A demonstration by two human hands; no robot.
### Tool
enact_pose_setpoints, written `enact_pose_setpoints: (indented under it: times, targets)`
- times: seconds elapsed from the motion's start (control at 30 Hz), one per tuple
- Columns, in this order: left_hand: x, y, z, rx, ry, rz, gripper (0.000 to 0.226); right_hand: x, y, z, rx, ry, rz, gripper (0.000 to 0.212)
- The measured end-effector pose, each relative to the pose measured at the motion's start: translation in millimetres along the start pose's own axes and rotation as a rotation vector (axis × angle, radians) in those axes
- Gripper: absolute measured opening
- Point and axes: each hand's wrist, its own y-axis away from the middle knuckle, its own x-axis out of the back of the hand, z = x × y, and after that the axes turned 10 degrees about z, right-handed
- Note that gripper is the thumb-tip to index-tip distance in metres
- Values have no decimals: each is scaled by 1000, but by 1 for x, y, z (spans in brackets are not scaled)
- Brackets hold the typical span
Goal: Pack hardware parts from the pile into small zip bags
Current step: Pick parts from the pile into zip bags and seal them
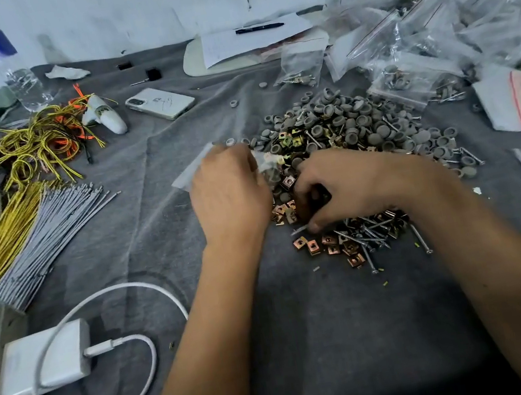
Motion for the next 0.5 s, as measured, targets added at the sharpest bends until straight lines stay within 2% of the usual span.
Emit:
enact_pose_setpoints:
  times: [0.1,0.23,0.4,0.5]
  targets:
    - [-9,3,-3,-35,120,-61,8,-1,4,9,21,-163,99,10]
    - [-18,4,-11,11,236,-100,12,-5,7,14,8,-429,389,10]
    - [-21,2,-15,73,357,-80,5,-8,9,17,-18,-448,731,10]
    - [-22,5,-11,29,371,-64,3,-9,8,17,12,-368,800,14]
